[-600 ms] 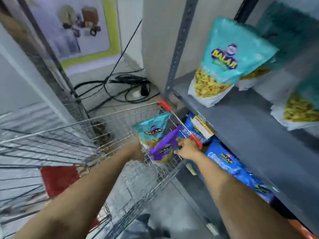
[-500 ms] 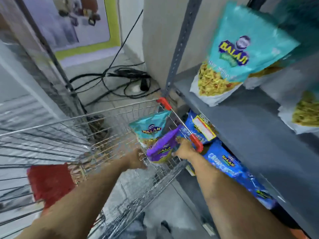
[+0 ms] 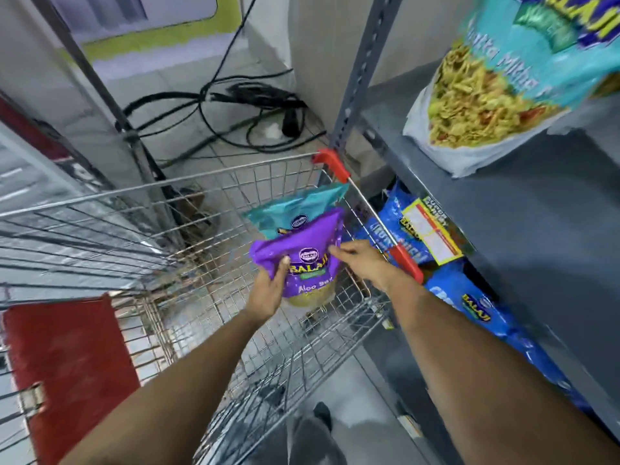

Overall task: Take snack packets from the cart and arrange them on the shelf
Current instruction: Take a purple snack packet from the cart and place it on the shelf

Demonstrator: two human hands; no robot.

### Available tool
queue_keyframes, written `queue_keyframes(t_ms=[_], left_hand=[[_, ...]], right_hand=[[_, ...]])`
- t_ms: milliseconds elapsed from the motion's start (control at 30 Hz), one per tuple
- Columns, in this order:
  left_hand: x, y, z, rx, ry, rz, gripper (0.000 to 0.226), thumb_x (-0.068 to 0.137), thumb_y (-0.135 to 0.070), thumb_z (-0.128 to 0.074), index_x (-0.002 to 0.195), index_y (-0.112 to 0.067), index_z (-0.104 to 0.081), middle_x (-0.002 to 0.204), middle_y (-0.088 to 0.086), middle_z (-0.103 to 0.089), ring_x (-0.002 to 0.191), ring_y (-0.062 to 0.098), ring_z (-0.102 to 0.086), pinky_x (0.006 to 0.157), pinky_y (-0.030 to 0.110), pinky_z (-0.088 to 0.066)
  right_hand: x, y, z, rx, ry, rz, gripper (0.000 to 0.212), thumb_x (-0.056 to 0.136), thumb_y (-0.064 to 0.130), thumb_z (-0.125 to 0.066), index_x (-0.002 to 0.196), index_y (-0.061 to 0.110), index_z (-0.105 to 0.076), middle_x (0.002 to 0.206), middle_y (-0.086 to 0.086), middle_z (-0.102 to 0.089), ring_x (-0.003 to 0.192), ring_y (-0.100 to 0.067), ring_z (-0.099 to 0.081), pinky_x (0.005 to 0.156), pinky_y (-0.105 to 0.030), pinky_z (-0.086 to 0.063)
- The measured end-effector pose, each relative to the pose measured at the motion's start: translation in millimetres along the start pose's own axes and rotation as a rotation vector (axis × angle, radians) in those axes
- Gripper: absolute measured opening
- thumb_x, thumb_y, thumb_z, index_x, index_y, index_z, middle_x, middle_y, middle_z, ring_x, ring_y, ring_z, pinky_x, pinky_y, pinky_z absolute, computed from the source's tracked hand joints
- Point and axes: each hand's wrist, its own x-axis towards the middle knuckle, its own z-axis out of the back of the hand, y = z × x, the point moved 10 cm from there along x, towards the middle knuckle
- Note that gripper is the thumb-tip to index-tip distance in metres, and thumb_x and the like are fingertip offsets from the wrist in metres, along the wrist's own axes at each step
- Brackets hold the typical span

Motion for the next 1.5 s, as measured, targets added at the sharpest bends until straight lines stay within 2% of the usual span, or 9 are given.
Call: queue_keyframes(t_ms=[100,267,400,600,833,1133,1300,1400,1500], left_hand=[[0,-17,26,0.035,0.023,0.032,0.042,0.096,-0.052,-0.039,0.094,-0.019,-0.065,0.1,0.011,-0.072,0.094,0.025,-0.068,0.087,0.031,-0.053],[-14,-100,67,0.098,0.151,-0.038,0.064,0.081,-0.072,-0.041,0.103,-0.019,-0.068,0.102,0.006,-0.075,0.092,0.022,-0.073,0.092,0.046,-0.055],[-34,-187,77,0.117,0.266,-0.125,0.051,0.089,-0.062,-0.044,0.103,-0.019,-0.069,0.101,0.004,-0.077,0.09,0.021,-0.074,0.089,0.041,-0.057],[-69,-269,41,0.062,0.378,-0.203,0.033,0.094,-0.047,-0.048,0.095,-0.022,-0.07,0.092,-0.002,-0.078,0.084,0.015,-0.074,0.082,0.033,-0.057],[-122,-326,-92,0.164,0.592,-0.333,0.051,0.081,-0.065,-0.052,0.102,-0.023,-0.072,0.106,0.002,-0.076,0.1,0.021,-0.071,0.1,0.044,-0.05],[-256,-382,-335,0.247,0.949,-0.597,0.043,0.096,-0.049,-0.042,0.077,-0.026,-0.072,0.075,-0.015,-0.074,0.07,-0.004,-0.066,0.079,0.026,-0.051],[-313,-385,-442,0.207,1.086,-0.651,0.04,0.097,-0.044,-0.042,0.088,-0.016,-0.069,0.096,0.006,-0.075,0.075,0.002,-0.066,0.083,0.024,-0.053],[-330,-378,-491,0.286,1.1,-0.671,0.065,0.08,-0.069,-0.041,0.088,-0.011,-0.069,0.096,0.013,-0.076,0.087,0.02,-0.07,0.092,0.038,-0.052],[-346,-369,-523,0.33,1.113,-0.69,0.057,0.084,-0.066,-0.042,0.08,-0.015,-0.068,0.092,0.008,-0.076,0.088,0.022,-0.069,0.098,0.04,-0.049]], right_hand=[[-17,29,-3,0.023,0.014,0.065,0.053,0.077,0.06,-0.067,0.092,0.01,-0.077,0.116,-0.025,-0.068,0.116,-0.039,-0.062,0.105,-0.052,-0.045],[-72,93,10,0.347,-0.078,0.21,0.019,0.096,0.026,-0.059,0.091,0.012,-0.072,0.084,0.0,-0.075,0.085,-0.018,-0.067,0.081,-0.038,-0.056],[-121,134,37,0.531,-0.192,0.333,0.022,0.097,0.024,-0.058,0.081,0.013,-0.069,0.076,-0.006,-0.071,0.068,-0.016,-0.057,0.053,-0.026,-0.044],[-187,150,98,0.682,-0.346,0.456,0.058,0.085,0.044,-0.066,0.09,-0.013,-0.055,0.081,-0.027,-0.062,0.078,-0.024,-0.048,0.063,-0.036,-0.037],[-306,83,209,0.691,-0.685,0.502,0.096,0.07,0.071,-0.068,0.093,-0.019,-0.045,0.083,-0.012,-0.048,0.076,-0.022,-0.037,0.056,-0.042,-0.027],[-494,-67,345,0.691,-1.226,0.418,0.046,0.092,0.041,-0.061,0.072,0.001,-0.051,0.068,-0.013,-0.052,0.069,-0.02,-0.044,0.066,-0.044,-0.04],[-567,-137,396,0.673,-1.496,0.375,0.023,0.084,0.052,-0.065,0.079,0.029,-0.066,0.076,-0.01,-0.052,0.076,-0.02,-0.043,0.07,-0.042,-0.038],[-593,-174,416,0.711,-1.611,0.375,0.029,0.094,0.028,-0.062,0.095,-0.001,-0.066,0.075,-0.003,-0.058,0.068,0.0,-0.05,0.067,-0.021,-0.043],[-599,-211,427,0.741,-1.669,0.297,0.019,0.096,0.017,-0.059,0.078,0.016,-0.059,0.072,0.008,-0.062,0.064,0.006,-0.052,0.066,-0.017,-0.043]])
